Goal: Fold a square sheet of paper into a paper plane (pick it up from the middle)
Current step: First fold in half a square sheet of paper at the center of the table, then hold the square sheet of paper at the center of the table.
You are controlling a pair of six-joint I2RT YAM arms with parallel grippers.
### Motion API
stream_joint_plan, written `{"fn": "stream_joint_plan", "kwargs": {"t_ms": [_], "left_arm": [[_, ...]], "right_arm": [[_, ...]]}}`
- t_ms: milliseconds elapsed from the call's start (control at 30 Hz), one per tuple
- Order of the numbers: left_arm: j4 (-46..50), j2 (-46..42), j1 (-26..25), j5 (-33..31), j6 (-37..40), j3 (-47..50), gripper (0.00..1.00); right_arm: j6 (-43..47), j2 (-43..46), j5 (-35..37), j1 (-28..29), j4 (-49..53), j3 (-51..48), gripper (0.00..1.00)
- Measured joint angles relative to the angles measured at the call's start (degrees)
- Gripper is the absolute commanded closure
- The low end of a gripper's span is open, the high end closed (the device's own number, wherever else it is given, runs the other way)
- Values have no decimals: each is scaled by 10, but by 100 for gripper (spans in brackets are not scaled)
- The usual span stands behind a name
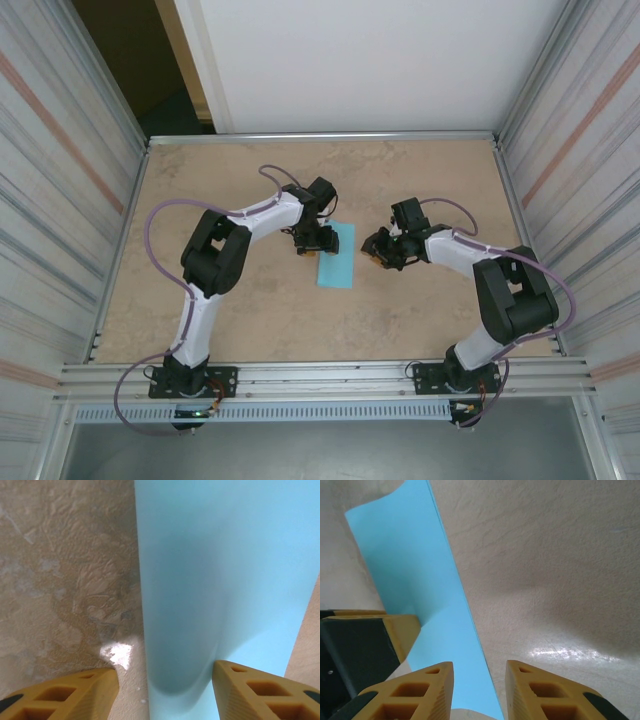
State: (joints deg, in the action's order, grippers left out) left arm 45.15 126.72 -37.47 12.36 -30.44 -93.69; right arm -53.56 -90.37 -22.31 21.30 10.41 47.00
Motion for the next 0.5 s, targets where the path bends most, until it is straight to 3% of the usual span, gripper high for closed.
{"fn": "stream_joint_plan", "kwargs": {"t_ms": [500], "left_arm": [[0, 2, 0, 0, 6, 0, 43]], "right_arm": [[0, 3, -5, 5, -33, -2, 69]]}}
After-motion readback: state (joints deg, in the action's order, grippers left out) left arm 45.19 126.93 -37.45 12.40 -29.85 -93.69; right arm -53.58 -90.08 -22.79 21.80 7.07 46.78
